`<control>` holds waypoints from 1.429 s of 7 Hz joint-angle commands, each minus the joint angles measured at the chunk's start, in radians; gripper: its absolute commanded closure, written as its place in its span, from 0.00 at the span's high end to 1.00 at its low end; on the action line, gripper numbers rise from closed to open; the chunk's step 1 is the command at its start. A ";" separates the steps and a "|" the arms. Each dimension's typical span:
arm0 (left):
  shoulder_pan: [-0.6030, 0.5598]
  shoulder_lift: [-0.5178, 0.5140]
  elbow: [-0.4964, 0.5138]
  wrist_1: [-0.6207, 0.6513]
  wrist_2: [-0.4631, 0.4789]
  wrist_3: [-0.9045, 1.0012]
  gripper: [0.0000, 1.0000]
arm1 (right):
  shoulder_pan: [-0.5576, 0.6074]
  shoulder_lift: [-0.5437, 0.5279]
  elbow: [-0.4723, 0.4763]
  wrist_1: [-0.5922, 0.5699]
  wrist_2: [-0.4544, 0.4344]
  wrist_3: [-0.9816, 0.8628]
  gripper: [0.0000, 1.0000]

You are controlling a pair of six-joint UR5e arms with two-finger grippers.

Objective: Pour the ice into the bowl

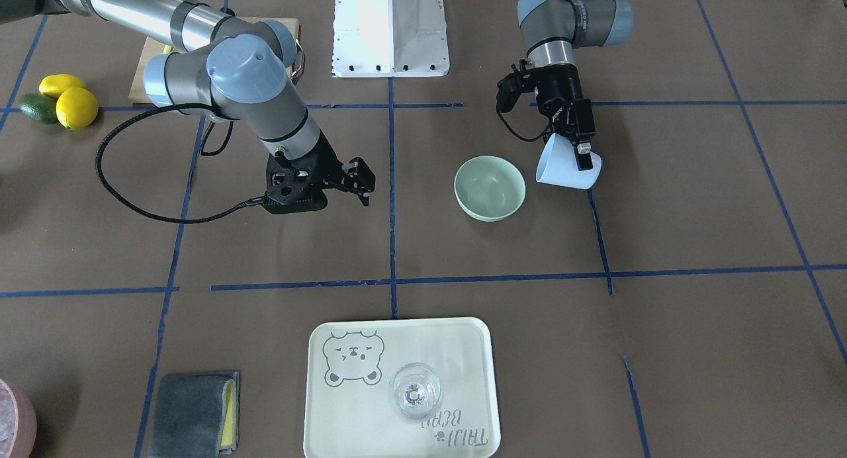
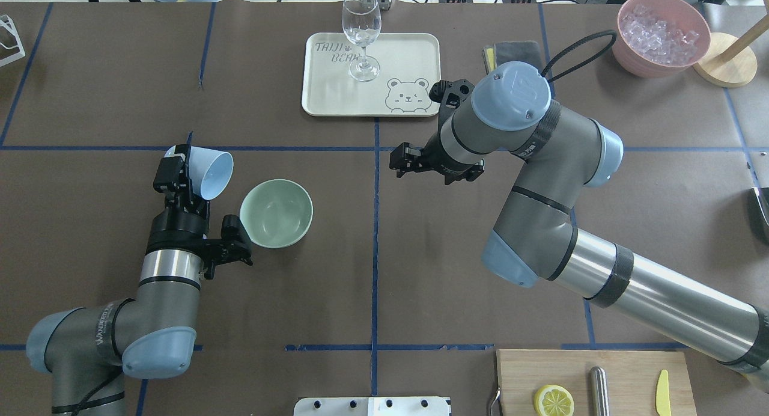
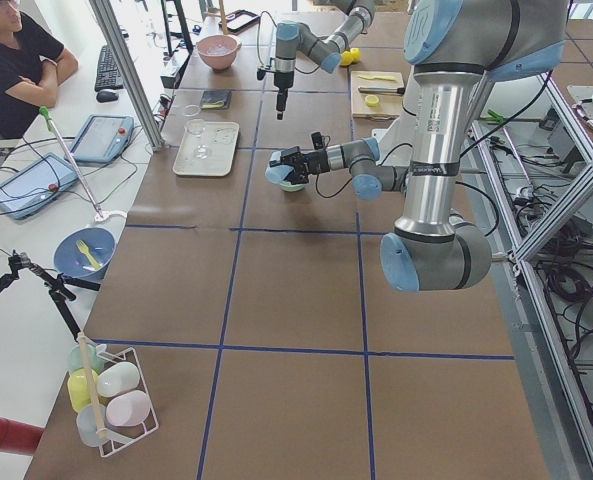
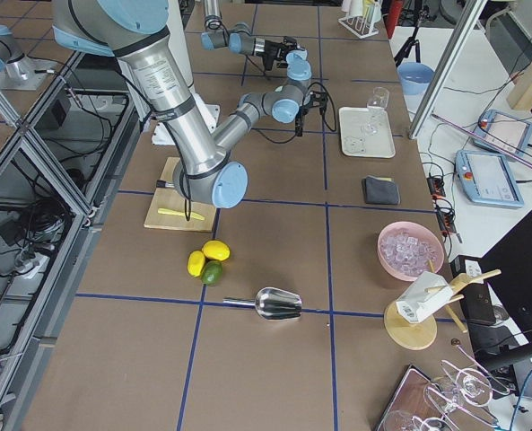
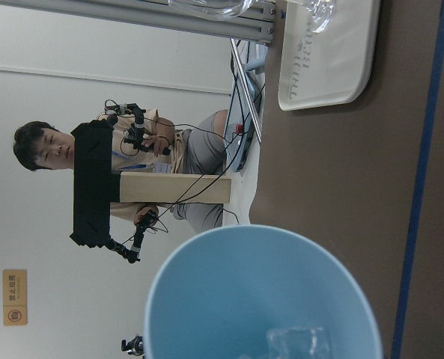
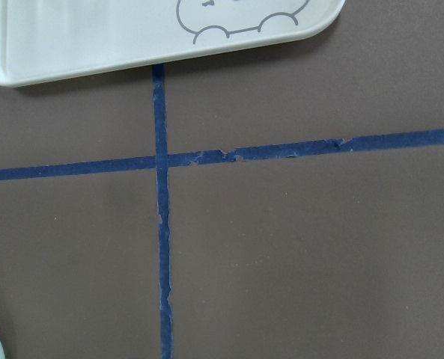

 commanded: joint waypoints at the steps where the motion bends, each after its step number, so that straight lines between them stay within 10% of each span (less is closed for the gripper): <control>1: 0.000 -0.015 0.002 0.002 0.013 0.184 0.00 | 0.000 0.000 0.000 0.000 -0.003 0.000 1.00; 10: 0.000 -0.015 0.051 0.005 0.087 0.369 0.00 | -0.002 0.006 0.002 0.000 -0.005 0.015 1.00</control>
